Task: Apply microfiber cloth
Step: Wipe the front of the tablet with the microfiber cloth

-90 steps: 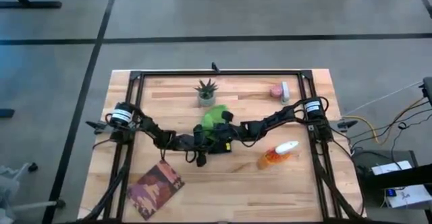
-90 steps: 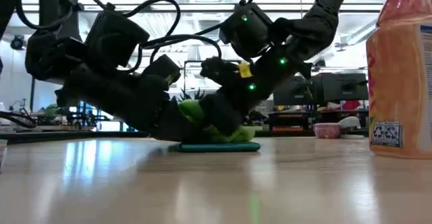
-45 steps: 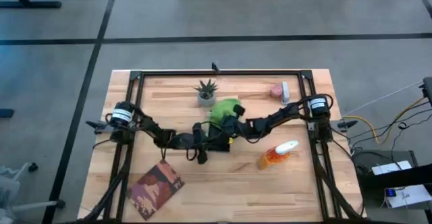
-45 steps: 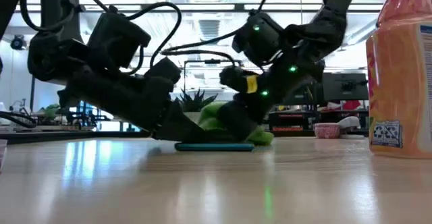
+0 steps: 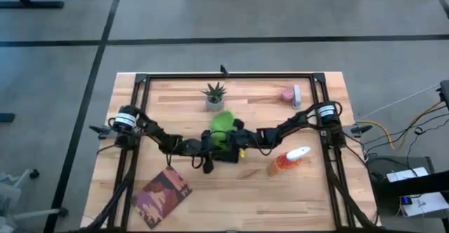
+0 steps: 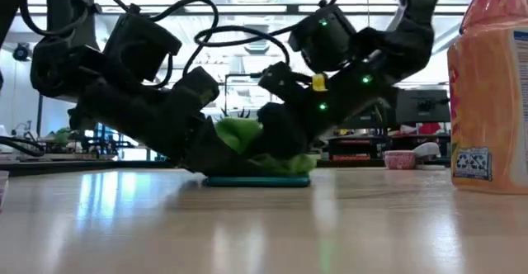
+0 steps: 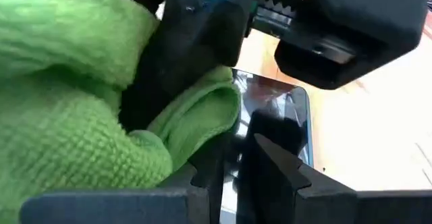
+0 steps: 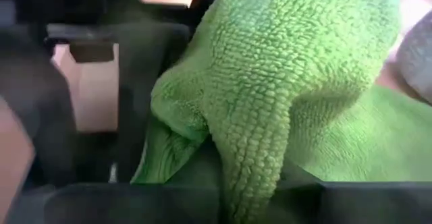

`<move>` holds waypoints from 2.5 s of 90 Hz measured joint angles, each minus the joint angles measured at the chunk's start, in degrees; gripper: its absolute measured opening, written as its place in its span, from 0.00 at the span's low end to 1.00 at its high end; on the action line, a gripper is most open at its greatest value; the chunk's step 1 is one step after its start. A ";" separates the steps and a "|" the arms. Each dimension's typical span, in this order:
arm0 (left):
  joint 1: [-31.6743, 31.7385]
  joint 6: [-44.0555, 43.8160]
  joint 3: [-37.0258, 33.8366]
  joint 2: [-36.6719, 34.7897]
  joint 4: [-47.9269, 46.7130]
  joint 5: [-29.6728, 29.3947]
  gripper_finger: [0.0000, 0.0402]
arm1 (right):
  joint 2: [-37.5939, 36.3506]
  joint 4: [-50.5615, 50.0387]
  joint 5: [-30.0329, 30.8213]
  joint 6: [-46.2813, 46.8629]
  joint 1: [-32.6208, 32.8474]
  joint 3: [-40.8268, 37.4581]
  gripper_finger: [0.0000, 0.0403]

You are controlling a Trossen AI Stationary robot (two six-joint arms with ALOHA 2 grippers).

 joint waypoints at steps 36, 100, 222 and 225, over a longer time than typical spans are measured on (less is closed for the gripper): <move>0.09 -1.12 -0.22 0.00 0.21 -0.51 0.15 | 3.97 -0.93 8.51 -5.36 -3.87 3.66 0.01; -0.04 -1.30 -1.16 -3.87 -3.99 6.93 0.15 | -13.52 -18.40 13.37 -10.76 -4.71 -1.13 0.01; 0.09 4.96 -3.10 -24.97 -39.55 8.78 0.15 | -9.03 -22.98 0.33 -4.98 -0.54 2.97 0.01; 0.09 5.30 -3.10 -25.07 -39.39 8.69 0.15 | -9.03 -19.46 -0.25 -5.31 -0.54 2.96 0.01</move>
